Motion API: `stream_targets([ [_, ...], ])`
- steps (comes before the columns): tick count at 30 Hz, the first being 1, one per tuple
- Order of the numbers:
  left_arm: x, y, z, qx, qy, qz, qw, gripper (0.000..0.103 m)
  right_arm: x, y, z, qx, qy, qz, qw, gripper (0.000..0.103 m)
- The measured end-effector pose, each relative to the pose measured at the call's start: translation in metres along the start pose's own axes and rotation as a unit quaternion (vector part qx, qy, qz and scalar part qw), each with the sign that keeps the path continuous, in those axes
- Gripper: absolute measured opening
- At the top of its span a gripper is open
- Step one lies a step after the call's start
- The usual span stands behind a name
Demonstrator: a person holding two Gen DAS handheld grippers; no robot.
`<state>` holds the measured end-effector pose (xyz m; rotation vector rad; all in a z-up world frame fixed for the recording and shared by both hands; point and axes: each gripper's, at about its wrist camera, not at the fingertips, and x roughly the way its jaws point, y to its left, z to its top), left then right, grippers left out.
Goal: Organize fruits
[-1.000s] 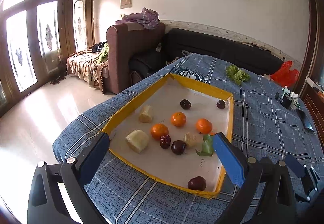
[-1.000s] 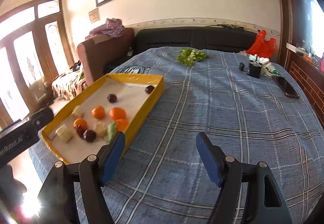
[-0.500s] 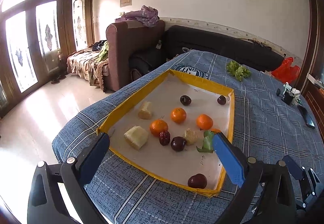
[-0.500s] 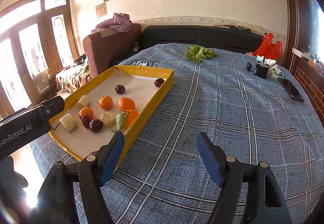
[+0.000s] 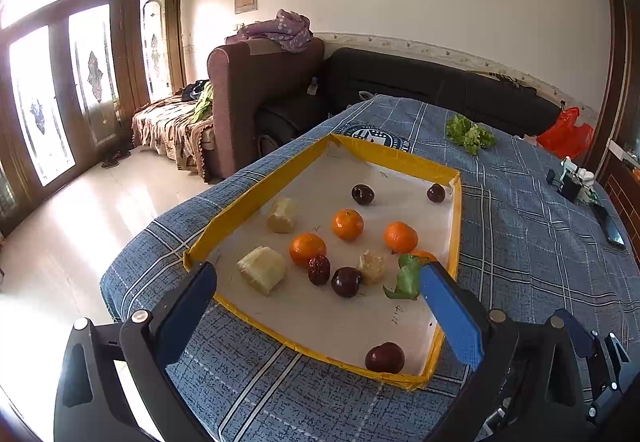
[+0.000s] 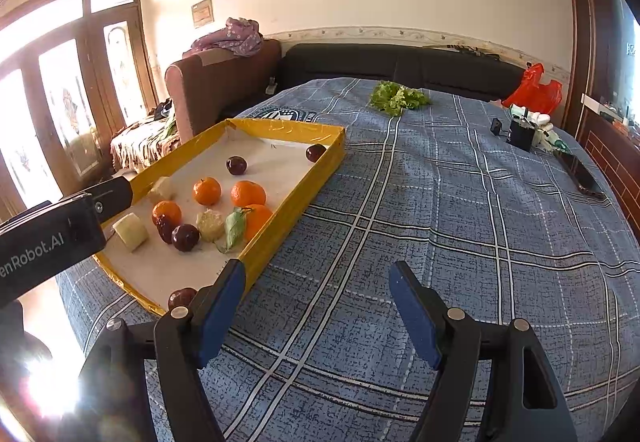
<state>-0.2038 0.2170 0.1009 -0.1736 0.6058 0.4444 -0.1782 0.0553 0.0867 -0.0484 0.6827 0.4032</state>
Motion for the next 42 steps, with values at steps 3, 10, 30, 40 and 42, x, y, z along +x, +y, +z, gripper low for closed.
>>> stream_targets([
  [3, 0.001, -0.001, -0.001, 0.000, 0.000, -0.001, 1.0000, 0.102, 0.001, -0.001, 0.000, 0.001, 0.001, -0.001, 1.000, 0.079],
  [10, -0.005, 0.002, -0.003, -0.002, -0.020, 0.015, 0.9997, 0.102, 0.002, 0.002, -0.001, -0.003, 0.003, 0.000, 1.000, 0.080],
  [30, -0.047, 0.025, 0.013, -0.049, -0.078, 0.012, 0.9957, 0.103, -0.006, 0.020, 0.009, -0.067, -0.016, -0.002, 0.998, 0.086],
  [40, -0.030, 0.036, 0.011, -0.058, -0.050, 0.032, 0.9966, 0.103, -0.001, 0.048, 0.013, -0.111, -0.007, 0.015, 0.994, 0.087],
  [42, -0.023, 0.038, 0.010, -0.063, -0.037, 0.024, 0.9971, 0.103, 0.001, 0.049, 0.014, -0.112, -0.004, 0.015, 0.994, 0.087],
])
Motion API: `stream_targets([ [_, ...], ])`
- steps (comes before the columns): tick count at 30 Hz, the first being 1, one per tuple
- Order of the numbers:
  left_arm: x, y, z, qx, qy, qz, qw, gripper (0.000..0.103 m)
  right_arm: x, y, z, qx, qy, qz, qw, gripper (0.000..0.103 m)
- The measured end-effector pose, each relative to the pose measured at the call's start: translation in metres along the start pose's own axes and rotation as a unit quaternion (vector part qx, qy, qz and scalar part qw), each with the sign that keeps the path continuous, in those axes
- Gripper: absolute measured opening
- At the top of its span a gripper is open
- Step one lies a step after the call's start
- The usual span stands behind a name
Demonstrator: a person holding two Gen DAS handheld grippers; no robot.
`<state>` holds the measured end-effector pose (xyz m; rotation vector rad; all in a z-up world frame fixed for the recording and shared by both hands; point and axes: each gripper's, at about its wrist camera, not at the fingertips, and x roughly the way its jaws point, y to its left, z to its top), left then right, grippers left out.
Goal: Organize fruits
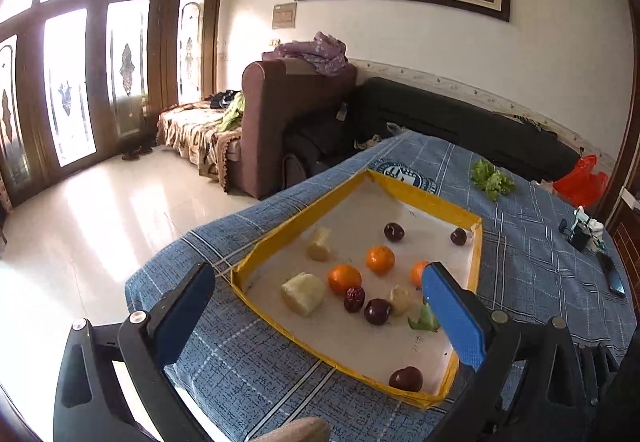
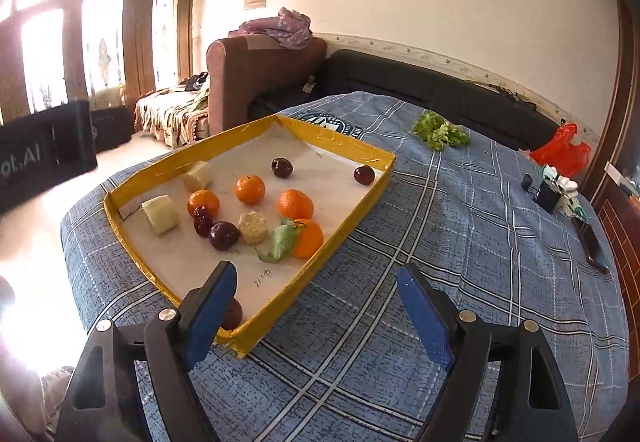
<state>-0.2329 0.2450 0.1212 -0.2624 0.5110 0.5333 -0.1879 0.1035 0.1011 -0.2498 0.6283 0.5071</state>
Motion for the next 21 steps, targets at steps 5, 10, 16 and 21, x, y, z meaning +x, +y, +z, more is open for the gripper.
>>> stream_targets([
  [5, 0.019, 0.005, -0.004, -0.015, 0.045, -0.021, 0.9987, 0.103, 0.004, 0.000, 0.001, -0.003, 0.007, -0.003, 1.000, 0.087],
  [10, 0.027, 0.006, -0.005, -0.024, 0.064, -0.032, 0.9971, 0.103, 0.010, 0.000, 0.002, -0.002, 0.014, -0.001, 1.000, 0.087],
  [16, 0.032, 0.006, -0.005, -0.024, 0.073, -0.031, 0.9965, 0.103, 0.013, 0.006, 0.004, -0.009, 0.018, 0.001, 1.000, 0.088],
  [21, 0.034, 0.007, -0.004, -0.026, 0.077, -0.029, 0.9963, 0.103, 0.016, 0.011, 0.005, -0.019, 0.022, 0.000, 1.000, 0.088],
])
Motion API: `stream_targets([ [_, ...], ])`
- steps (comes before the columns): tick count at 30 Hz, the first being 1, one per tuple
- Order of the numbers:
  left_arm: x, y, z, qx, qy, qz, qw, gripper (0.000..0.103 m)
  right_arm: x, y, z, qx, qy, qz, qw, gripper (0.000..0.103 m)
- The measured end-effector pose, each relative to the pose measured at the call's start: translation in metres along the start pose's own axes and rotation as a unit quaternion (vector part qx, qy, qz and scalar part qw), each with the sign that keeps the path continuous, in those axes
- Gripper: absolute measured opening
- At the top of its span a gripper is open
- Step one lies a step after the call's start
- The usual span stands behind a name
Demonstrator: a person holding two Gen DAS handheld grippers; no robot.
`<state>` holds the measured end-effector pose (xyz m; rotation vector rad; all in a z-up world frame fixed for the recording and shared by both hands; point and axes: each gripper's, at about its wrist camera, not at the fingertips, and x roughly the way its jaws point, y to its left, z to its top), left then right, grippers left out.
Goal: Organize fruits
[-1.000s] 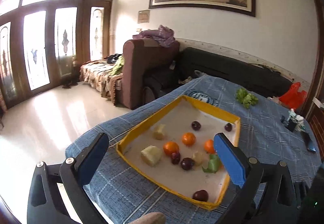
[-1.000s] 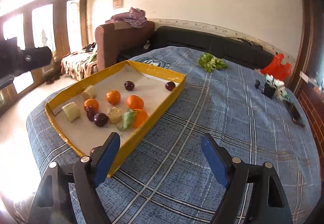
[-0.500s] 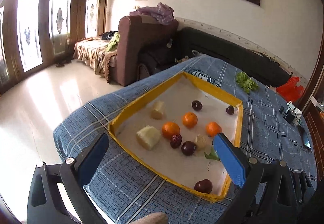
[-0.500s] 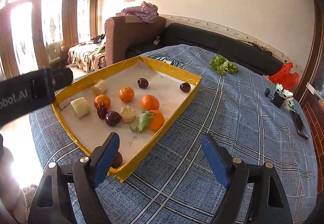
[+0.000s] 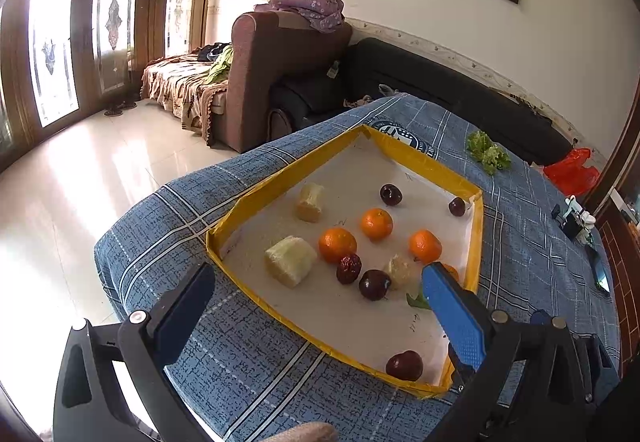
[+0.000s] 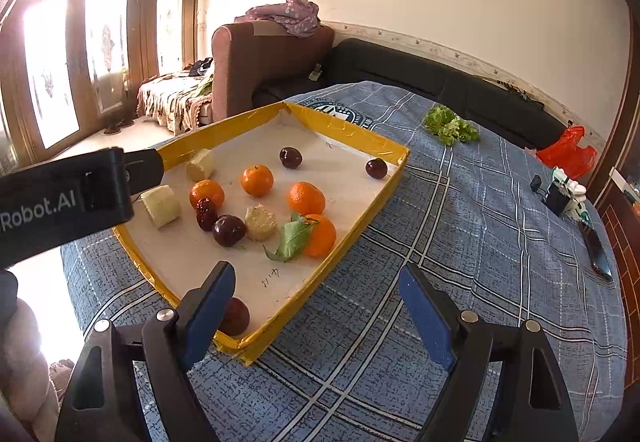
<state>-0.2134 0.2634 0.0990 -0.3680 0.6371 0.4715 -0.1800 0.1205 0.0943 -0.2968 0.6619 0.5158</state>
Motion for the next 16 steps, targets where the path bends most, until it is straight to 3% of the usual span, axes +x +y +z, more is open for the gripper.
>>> stream_targets([
  [16, -0.0013, 0.0082, 0.0060, -0.014, 0.015, 0.022, 0.9996, 0.103, -0.0016, 0.0017, -0.0025, 0.008, 0.007, 0.013, 1.000, 0.088],
])
